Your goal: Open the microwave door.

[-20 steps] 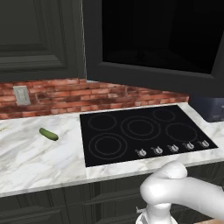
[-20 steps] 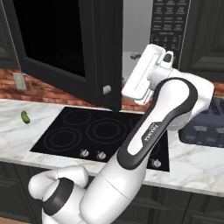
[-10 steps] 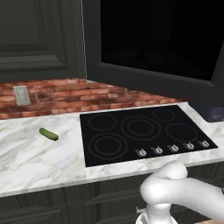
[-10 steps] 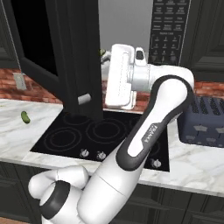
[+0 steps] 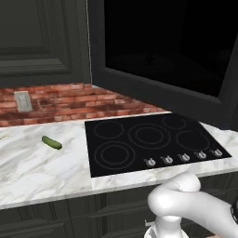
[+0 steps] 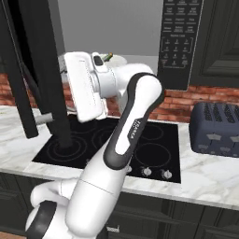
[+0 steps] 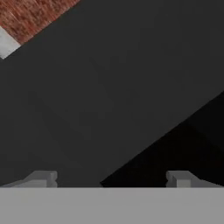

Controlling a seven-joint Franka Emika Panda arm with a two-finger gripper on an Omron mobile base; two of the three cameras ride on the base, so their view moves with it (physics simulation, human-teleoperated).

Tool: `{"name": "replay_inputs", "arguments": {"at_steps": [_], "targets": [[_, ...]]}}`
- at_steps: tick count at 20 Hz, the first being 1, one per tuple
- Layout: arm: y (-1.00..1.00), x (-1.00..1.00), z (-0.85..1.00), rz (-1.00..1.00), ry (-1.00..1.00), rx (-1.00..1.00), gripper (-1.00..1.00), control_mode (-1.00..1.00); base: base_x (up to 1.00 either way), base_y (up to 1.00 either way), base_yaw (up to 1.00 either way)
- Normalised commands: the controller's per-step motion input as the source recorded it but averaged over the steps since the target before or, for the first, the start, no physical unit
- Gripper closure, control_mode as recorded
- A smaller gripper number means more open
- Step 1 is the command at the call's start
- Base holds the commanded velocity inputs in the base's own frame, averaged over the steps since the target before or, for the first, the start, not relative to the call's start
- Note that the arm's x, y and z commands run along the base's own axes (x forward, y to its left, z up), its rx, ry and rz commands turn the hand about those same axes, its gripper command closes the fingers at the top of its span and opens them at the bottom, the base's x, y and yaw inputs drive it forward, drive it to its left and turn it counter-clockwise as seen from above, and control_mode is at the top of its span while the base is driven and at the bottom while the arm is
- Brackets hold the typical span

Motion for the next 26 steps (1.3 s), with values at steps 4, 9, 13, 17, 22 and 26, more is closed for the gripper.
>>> {"name": "replay_inputs", "arguments": {"at_steps": [4,9,13,17,22,26], "targets": [[1.0,-0.21,0.0,0.26,-0.22,0.01,-1.0,-1.0,0.0,0.0,0.0],[0.88,-0.25,0.04,0.17,-0.3,0.09,-1.0,-1.0,0.0,0.0,0.0],[0.71,-0.23,0.22,0.03,-0.35,0.18,-1.0,-1.0,0.0,0.0,0.0],[0.75,-0.02,0.27,0.0,-0.3,0.2,-1.0,-1.0,0.0,0.0,0.0],[0.58,0.18,0.12,-0.15,-0.16,0.1,-1.0,-1.0,0.0,0.0,0.0],[0.6,0.82,-0.39,-0.34,0.0,0.0,-1.0,-1.0,0.0,0.0,0.0]]}}
